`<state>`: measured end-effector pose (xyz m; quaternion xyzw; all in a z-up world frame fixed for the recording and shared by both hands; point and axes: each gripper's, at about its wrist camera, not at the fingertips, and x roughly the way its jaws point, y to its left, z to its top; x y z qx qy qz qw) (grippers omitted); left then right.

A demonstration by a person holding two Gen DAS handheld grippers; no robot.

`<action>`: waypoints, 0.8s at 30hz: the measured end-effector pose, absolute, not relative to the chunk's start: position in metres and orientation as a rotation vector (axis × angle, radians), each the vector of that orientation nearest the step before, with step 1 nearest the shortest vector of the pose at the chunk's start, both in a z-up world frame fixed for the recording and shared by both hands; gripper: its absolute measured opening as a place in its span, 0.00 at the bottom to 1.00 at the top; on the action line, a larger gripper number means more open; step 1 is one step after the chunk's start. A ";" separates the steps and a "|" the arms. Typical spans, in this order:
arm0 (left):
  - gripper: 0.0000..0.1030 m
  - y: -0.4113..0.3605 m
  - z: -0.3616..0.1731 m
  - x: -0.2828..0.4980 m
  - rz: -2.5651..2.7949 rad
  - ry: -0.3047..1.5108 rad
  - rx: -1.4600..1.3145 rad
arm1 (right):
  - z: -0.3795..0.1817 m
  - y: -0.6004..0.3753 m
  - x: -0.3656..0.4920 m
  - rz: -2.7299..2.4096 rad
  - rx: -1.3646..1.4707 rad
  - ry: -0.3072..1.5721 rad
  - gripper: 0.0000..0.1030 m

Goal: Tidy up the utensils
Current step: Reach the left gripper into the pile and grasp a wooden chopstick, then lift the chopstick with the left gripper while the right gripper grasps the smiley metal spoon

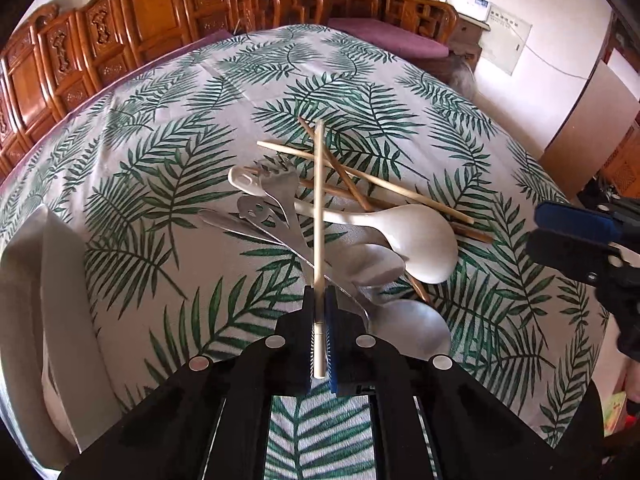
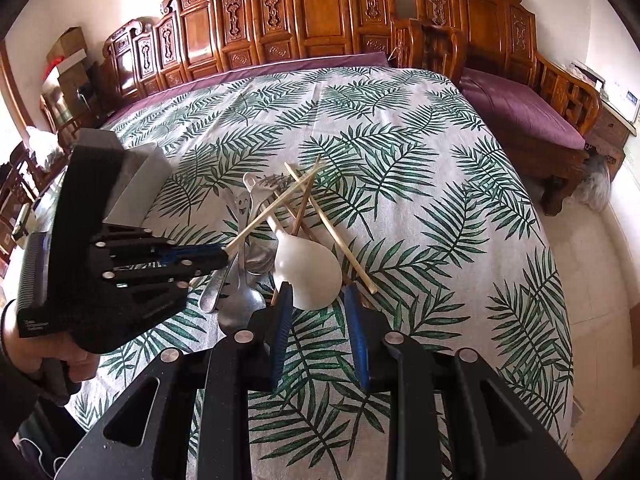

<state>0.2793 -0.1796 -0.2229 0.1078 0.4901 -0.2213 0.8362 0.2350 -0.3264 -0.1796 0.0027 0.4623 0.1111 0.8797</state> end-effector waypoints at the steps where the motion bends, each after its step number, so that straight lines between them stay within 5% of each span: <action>1: 0.04 -0.177 -0.221 0.277 -0.465 1.032 0.224 | -0.180 -0.326 0.235 0.231 0.003 0.965 0.28; 24: 0.04 -0.075 -0.161 0.191 -0.404 0.874 0.065 | -0.223 -0.245 0.279 0.373 -0.108 1.061 0.28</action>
